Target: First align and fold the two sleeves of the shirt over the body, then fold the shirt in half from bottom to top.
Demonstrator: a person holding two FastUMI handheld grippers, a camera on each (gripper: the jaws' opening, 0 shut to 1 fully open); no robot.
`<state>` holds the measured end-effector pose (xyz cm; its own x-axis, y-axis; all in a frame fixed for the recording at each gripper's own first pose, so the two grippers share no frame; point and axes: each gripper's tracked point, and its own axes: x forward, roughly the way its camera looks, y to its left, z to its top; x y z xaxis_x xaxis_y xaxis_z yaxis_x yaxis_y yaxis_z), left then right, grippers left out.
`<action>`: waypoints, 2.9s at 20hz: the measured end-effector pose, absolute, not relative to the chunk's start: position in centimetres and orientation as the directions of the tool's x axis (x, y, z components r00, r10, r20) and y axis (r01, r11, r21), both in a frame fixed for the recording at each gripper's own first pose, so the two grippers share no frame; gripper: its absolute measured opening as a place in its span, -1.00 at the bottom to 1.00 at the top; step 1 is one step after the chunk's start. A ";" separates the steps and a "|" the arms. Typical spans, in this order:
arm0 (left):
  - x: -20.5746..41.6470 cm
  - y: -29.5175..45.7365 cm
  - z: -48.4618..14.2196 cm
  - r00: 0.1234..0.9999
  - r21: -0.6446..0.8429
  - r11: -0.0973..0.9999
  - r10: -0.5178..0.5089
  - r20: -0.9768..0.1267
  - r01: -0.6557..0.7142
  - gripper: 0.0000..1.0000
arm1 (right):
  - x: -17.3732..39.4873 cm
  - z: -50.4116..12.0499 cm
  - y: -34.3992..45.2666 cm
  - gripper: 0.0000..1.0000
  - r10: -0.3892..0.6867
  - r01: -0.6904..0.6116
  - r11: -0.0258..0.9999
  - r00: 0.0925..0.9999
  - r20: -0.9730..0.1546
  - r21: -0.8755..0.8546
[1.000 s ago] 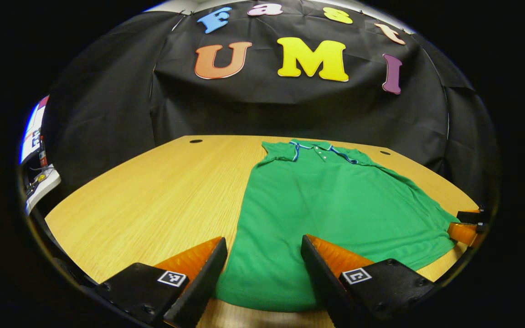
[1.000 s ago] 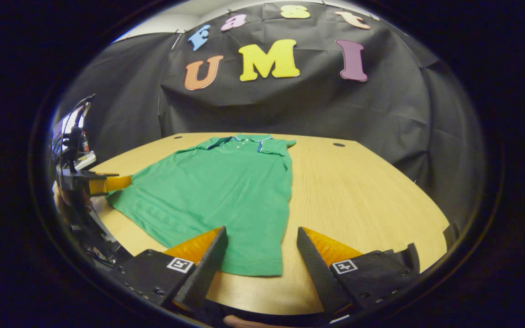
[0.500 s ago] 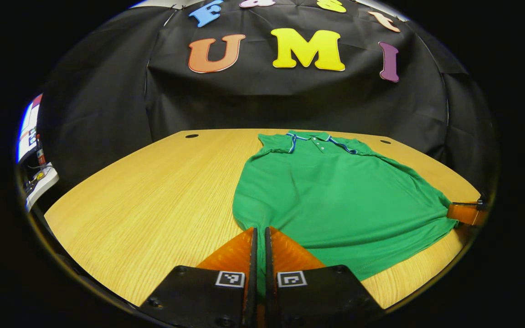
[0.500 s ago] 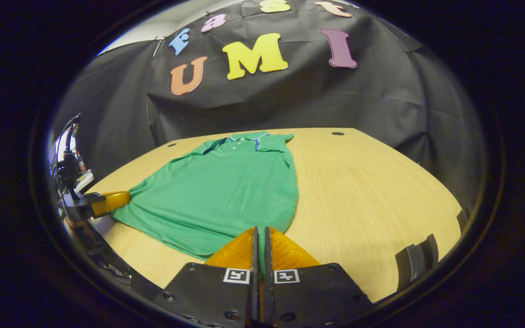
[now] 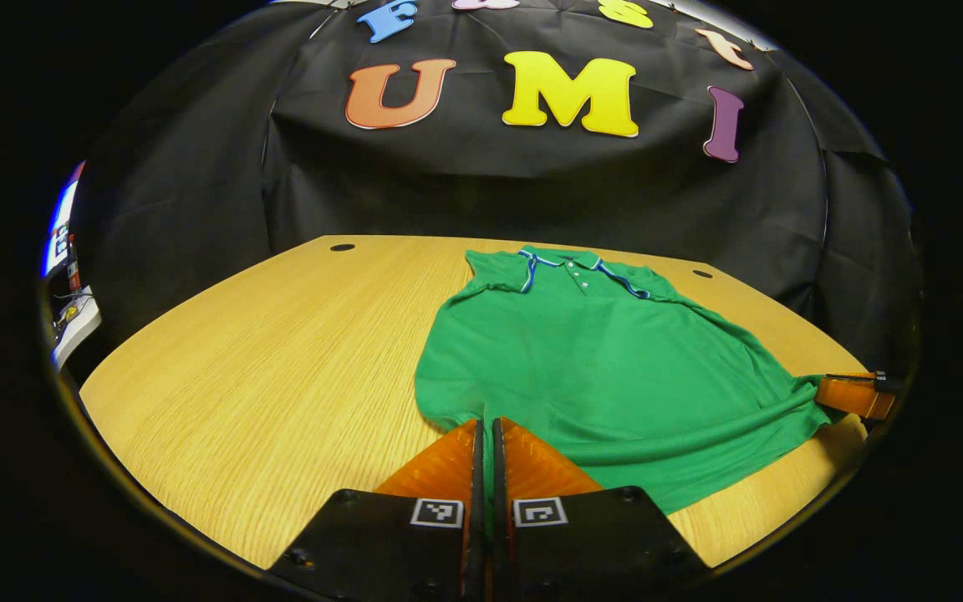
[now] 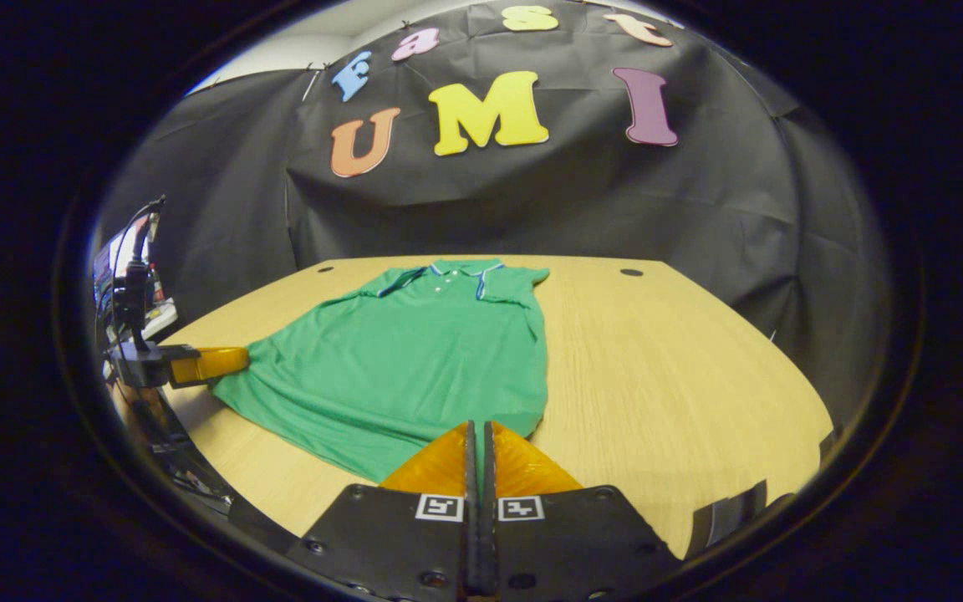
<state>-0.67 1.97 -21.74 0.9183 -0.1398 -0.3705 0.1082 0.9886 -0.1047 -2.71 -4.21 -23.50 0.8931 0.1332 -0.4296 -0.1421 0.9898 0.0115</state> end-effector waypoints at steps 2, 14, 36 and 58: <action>-0.1 0.9 -22.0 0.899 -0.135 0.982 -0.175 -0.401 0.131 -0.81 | -1.3 -21.8 -4.6 -0.99 0.130 -0.141 0.990 0.908 -0.397 -0.001; 11.0 0.9 -10.8 0.944 -0.026 0.987 -0.162 -0.288 0.161 -0.81 | 11.2 -12.8 -4.4 -0.99 0.101 -0.107 0.994 0.955 -0.279 -0.007; 44.6 -1.8 -13.1 0.947 0.084 0.971 -0.195 -0.256 0.222 -0.82 | 45.6 -14.2 -5.6 -1.00 -0.139 0.105 0.984 0.960 -0.242 -0.146; 30.9 4.3 -6.4 0.977 -0.036 0.998 -0.058 -0.207 0.051 1.00 | 32.3 -5.1 -3.6 0.90 -0.052 0.022 0.984 0.984 -0.170 -0.176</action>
<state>30.88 4.34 -6.37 0.9767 -0.0578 -0.2066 0.0514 0.9980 -0.0365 32.31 -3.62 -5.09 0.9841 -0.0521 -0.1696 0.0218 0.9842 -0.1756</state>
